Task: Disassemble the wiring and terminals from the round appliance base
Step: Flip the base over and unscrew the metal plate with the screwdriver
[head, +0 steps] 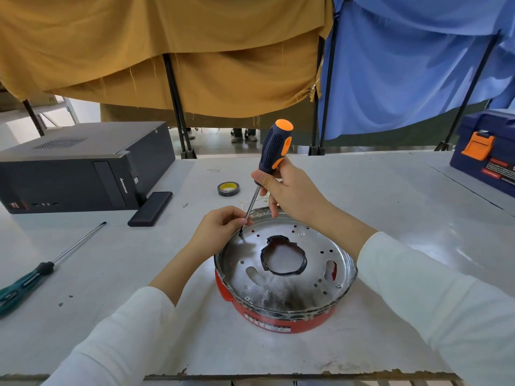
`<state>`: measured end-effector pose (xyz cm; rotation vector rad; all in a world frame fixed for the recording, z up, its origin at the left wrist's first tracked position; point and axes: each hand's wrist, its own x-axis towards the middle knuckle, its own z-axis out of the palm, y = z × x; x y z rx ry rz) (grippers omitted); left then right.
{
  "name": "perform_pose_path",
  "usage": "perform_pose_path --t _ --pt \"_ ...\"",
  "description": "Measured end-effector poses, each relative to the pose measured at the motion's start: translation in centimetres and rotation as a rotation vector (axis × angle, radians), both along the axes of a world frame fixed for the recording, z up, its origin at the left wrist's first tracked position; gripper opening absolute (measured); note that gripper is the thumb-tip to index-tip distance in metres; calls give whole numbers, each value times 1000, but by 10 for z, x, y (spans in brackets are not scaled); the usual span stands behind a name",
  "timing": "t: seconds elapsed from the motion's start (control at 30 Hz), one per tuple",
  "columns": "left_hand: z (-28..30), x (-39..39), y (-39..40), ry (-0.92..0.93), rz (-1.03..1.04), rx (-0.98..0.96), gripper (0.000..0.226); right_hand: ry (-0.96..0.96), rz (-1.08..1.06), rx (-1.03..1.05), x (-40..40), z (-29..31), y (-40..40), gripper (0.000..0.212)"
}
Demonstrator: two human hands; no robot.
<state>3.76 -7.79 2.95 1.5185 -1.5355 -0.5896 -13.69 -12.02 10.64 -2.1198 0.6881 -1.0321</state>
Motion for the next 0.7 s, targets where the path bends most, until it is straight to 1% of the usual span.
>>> perform_pose_path --t 0.33,0.57,0.7 --pt "-1 0 0 28 -8 -14 10 -35 20 -8 -2 2 1 8" --pt "-1 -1 0 30 -3 -12 11 -30 18 -13 -1 3 1 8" --pt "-1 -1 1 33 2 -11 12 -26 13 -19 -1 4 1 11"
